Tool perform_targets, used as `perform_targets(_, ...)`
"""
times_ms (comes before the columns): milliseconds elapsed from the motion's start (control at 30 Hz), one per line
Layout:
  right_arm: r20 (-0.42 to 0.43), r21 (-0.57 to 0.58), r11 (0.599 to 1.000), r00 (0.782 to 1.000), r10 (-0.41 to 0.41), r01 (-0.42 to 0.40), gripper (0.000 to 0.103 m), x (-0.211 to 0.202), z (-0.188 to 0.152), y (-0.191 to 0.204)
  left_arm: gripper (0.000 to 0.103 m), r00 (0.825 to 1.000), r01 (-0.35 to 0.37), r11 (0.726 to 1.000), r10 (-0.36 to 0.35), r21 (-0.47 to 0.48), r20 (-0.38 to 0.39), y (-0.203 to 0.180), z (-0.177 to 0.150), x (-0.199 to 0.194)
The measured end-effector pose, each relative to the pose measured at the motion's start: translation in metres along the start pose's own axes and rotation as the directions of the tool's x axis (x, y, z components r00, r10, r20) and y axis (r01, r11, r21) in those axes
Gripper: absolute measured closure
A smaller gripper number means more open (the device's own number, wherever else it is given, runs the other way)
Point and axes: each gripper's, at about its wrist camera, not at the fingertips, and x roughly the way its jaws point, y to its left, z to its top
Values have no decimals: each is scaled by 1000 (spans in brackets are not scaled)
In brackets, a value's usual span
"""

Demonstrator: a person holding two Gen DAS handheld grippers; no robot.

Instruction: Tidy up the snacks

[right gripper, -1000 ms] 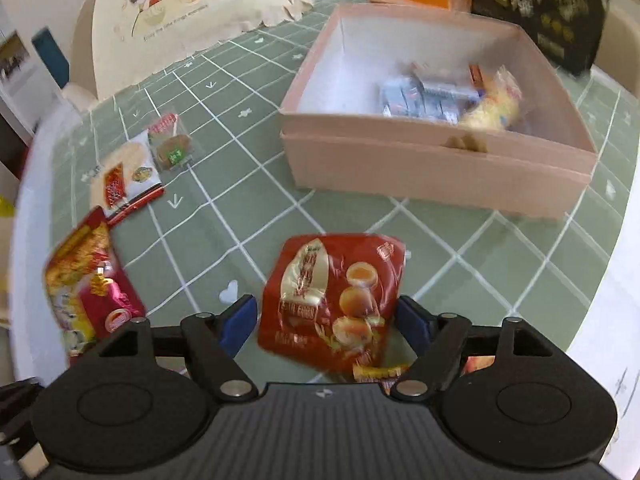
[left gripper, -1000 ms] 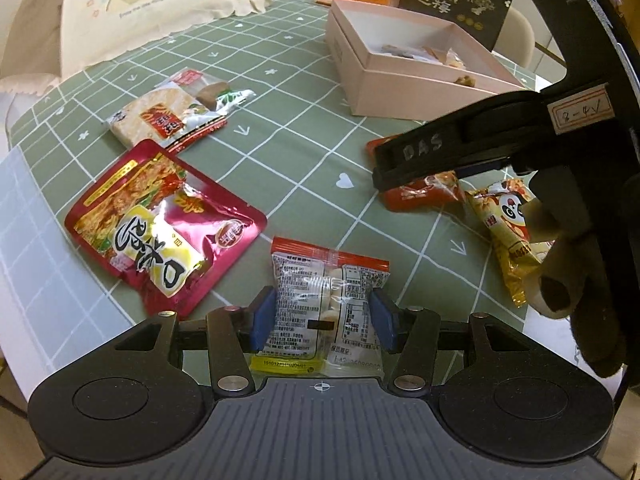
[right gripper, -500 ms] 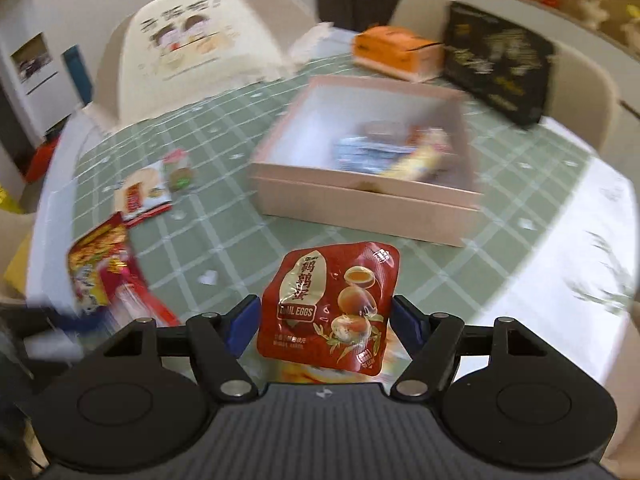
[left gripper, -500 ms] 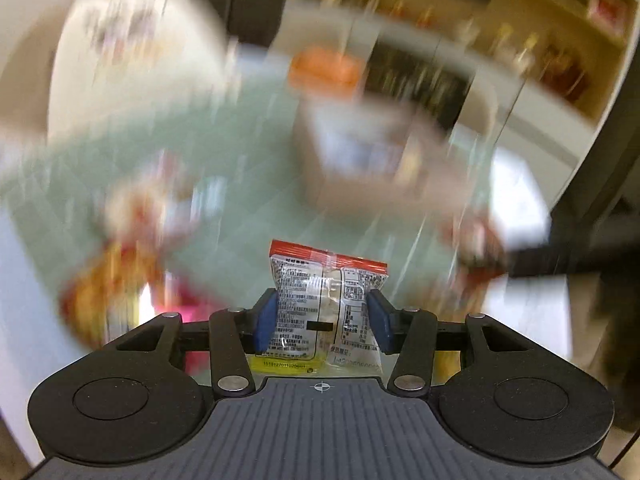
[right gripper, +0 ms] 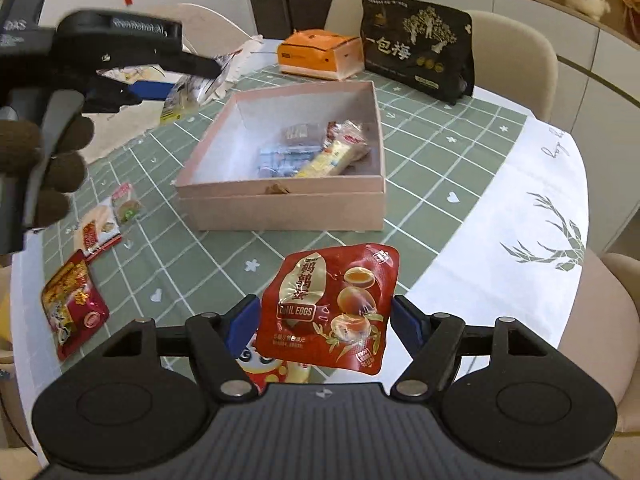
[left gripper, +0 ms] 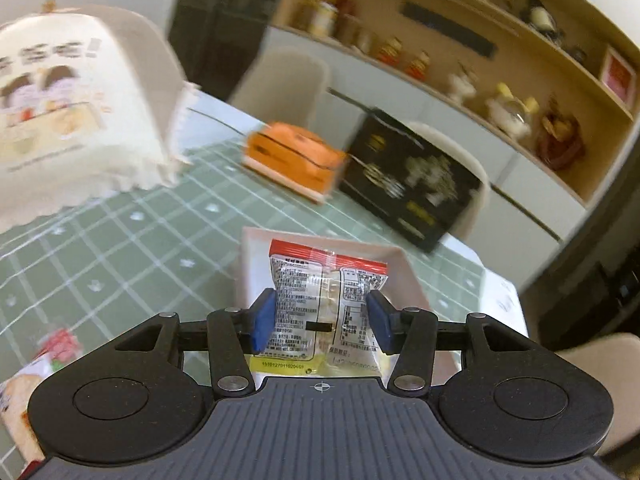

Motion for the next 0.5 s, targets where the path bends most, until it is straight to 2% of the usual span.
perform_targets(133,-17,9,1000,1000,0,0,38,9,2,-8,49,994,109,991,-107,-82,31,34,-15,-28)
perform_targets(200,1,6,1000,1000,22,-22,43,11,9,-8,48,987,161,965,-164,-209,3,45,-13,-17)
perform_targets(267,28,-17,999,999,30,-30,45,14,24,0,48,966,240,938,-255,-249,-31,37,-7,6)
perform_targets(300,28,-19,999,999,33,-32,46,17,35,4,48,965,230,947,-251,-225,-71,29,-5,17)
perform_targets(333,26,-18,999,999,46,-46,46,18,44,8,50,970,188,965,-212,-183,-120,21,-4,28)
perform_targets(367,25,-20,997,997,69,-69,46,18,53,12,50,974,162,976,-182,-145,-134,16,-5,34)
perform_targets(433,15,-25,996,997,82,-81,45,20,66,18,50,974,166,977,-183,-132,-130,14,-8,42)
perform_targets(500,7,-32,997,997,75,-75,43,20,67,21,50,975,188,964,-207,-188,-87,20,-10,44)
